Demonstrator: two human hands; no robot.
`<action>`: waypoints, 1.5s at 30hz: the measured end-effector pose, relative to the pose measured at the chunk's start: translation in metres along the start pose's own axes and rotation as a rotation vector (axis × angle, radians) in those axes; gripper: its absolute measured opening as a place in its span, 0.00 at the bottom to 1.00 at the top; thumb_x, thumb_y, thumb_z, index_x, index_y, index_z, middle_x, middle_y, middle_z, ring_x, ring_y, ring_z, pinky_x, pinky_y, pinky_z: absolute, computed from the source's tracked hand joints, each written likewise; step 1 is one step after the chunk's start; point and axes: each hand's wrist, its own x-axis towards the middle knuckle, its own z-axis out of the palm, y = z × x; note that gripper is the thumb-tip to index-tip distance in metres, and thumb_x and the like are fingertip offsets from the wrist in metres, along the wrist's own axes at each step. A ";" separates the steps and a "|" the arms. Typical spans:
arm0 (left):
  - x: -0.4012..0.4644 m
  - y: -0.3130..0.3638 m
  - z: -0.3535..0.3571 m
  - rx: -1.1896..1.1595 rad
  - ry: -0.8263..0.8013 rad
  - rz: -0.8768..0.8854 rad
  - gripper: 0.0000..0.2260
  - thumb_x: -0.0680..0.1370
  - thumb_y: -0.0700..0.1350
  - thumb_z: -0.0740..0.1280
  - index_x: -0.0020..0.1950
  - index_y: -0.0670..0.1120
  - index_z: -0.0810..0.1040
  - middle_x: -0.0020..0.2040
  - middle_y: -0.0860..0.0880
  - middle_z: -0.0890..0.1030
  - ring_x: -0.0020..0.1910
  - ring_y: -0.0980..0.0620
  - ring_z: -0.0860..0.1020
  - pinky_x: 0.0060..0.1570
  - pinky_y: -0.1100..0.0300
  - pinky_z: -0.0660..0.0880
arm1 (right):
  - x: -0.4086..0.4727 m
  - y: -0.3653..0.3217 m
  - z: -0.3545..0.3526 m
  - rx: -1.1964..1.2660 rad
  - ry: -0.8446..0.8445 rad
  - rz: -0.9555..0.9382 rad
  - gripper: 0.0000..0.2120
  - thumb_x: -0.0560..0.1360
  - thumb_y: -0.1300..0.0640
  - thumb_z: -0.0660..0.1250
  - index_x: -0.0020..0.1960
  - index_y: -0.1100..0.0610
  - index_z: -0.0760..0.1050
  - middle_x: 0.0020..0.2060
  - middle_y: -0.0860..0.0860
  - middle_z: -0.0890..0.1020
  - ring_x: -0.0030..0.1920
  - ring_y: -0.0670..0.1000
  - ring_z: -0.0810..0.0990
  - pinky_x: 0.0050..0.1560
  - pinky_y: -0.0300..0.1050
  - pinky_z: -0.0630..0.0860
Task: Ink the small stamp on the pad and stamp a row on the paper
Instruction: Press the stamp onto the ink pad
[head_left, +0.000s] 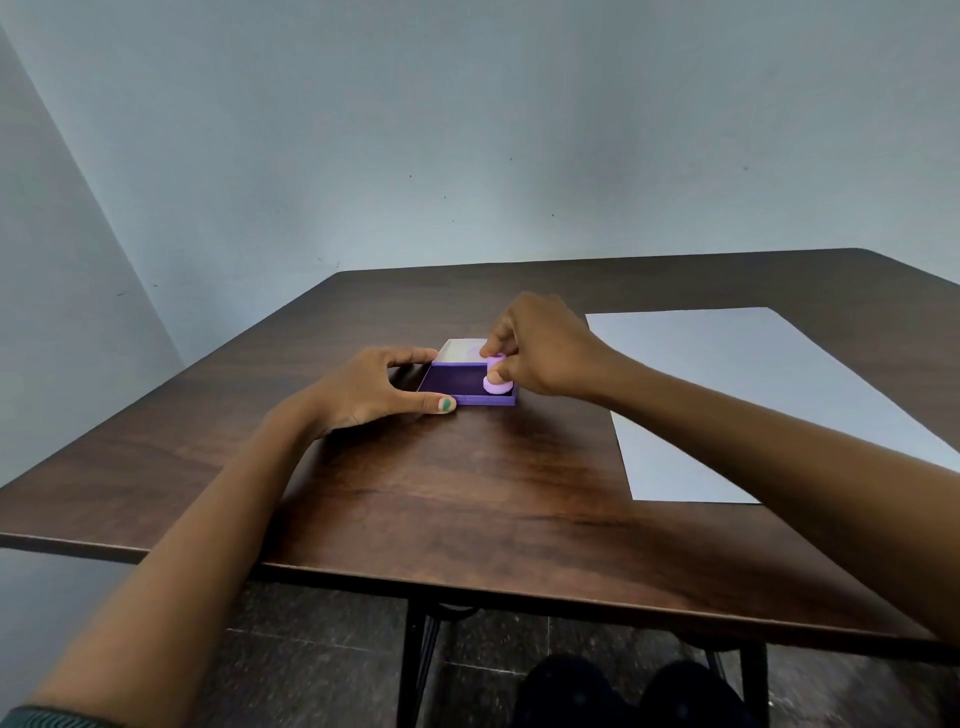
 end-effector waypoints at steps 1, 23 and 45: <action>0.000 0.000 0.000 -0.004 0.002 0.006 0.16 0.59 0.65 0.72 0.43 0.77 0.73 0.42 0.83 0.73 0.45 0.83 0.69 0.38 0.86 0.62 | -0.002 -0.002 0.002 -0.071 -0.004 -0.033 0.09 0.66 0.62 0.72 0.46 0.61 0.83 0.45 0.61 0.85 0.46 0.60 0.81 0.39 0.40 0.71; 0.005 -0.009 0.003 -0.034 0.043 -0.005 0.36 0.57 0.67 0.72 0.63 0.60 0.74 0.51 0.72 0.73 0.50 0.75 0.70 0.43 0.80 0.62 | 0.000 -0.005 0.007 -0.115 0.007 -0.101 0.11 0.65 0.65 0.70 0.47 0.66 0.81 0.43 0.63 0.84 0.45 0.62 0.80 0.36 0.43 0.71; 0.004 -0.008 0.003 -0.063 0.017 -0.001 0.29 0.58 0.64 0.73 0.59 0.63 0.75 0.50 0.74 0.73 0.47 0.79 0.71 0.41 0.82 0.64 | -0.007 -0.004 0.017 -0.090 0.085 -0.032 0.12 0.69 0.63 0.68 0.51 0.65 0.80 0.50 0.62 0.84 0.49 0.60 0.80 0.43 0.45 0.75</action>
